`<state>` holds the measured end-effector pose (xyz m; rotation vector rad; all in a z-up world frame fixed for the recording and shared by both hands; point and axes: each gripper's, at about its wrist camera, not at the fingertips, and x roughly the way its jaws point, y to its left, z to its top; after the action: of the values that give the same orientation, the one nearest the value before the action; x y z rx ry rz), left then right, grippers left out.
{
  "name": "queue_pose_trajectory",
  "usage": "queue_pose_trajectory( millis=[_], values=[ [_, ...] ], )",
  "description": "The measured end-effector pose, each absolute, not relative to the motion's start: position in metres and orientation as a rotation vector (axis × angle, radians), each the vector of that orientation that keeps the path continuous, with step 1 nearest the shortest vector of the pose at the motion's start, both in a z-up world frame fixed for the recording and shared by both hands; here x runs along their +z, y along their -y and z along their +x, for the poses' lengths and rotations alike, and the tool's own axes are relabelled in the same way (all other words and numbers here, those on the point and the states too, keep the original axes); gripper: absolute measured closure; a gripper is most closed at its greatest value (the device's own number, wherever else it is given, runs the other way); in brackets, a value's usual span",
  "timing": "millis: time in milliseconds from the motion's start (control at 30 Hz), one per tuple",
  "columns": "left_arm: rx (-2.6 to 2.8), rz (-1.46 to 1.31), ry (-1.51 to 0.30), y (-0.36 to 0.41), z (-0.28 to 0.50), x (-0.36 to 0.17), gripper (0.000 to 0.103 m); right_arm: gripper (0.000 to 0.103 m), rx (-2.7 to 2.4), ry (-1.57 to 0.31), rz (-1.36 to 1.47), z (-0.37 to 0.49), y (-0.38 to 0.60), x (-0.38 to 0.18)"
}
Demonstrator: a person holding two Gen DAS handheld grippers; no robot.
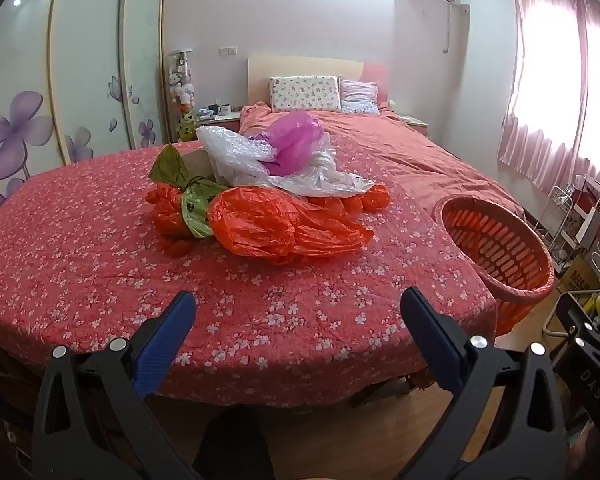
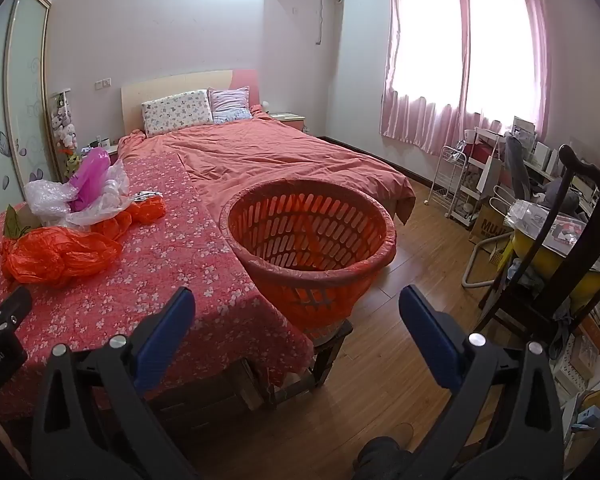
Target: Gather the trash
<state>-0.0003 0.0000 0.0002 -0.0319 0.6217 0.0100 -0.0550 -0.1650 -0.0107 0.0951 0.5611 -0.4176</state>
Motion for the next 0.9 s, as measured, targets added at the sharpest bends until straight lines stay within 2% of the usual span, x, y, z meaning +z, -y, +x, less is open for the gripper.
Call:
queue_pose_trajectory(
  millis=[900],
  values=[
    [0.010, -0.029, -0.621, 0.0019, 0.0016, 0.0005, 0.002, 0.004, -0.417, -0.559, 0.097, -0.0554, 0.1658, -0.0106]
  ],
)
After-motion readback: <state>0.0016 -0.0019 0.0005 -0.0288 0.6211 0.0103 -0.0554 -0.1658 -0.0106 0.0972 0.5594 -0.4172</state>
